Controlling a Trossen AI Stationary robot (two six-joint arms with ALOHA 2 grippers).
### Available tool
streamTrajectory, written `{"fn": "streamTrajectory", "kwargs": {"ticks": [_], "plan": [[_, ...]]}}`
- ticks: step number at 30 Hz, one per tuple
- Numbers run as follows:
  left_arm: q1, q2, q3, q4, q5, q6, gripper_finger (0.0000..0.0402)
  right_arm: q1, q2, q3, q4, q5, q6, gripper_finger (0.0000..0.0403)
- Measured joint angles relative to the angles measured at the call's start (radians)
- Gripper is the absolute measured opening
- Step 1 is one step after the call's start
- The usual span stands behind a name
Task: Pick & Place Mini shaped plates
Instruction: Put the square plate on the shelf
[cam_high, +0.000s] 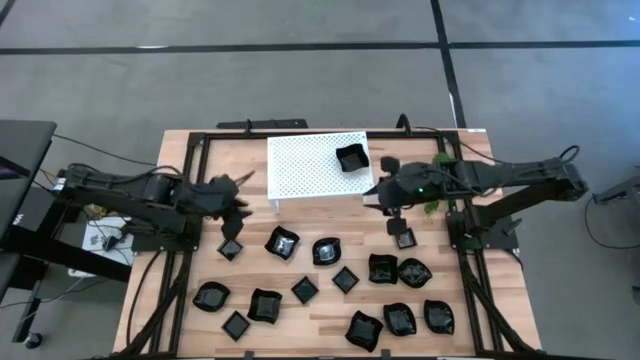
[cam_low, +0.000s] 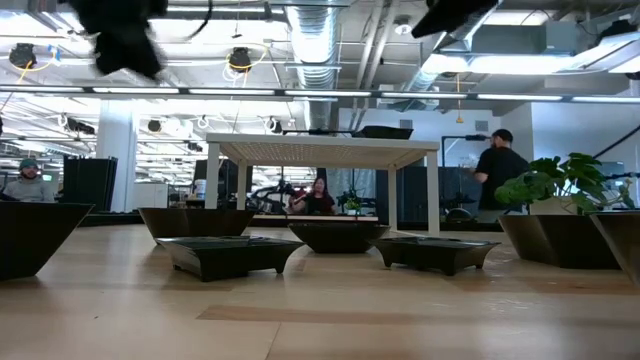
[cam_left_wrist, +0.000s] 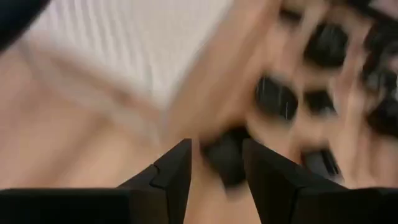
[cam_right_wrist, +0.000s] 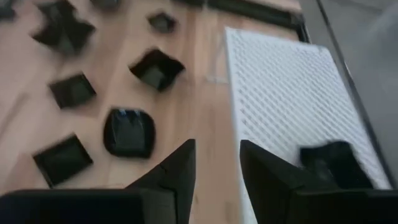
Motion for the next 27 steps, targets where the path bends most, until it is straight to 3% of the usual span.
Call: {"fn": "streamTrajectory", "kwargs": {"ticks": [3,9,18,27], "plan": [[-0.024,0.042,-0.017,-0.076,0.148,-0.103,0.0145,0.013,-0.055,-0.131,0.165,-0.003,0.005,0.0124],[-0.072,0.181,-0.113,-0.085,0.195,-0.265,0.0145,0.044,-0.080,-0.308,0.471,-0.003,-0.001,0.0124],[-0.136,0.410,-0.150,-0.066,0.241,-0.422,0.0145,0.058,-0.081,-0.336,0.546,-0.002,0.003,0.0123],[-0.195,0.494,-0.150,-0.008,0.226,-0.455,0.0145,0.058,-0.080,-0.336,0.563,-0.002,-0.003,0.0123]]}}
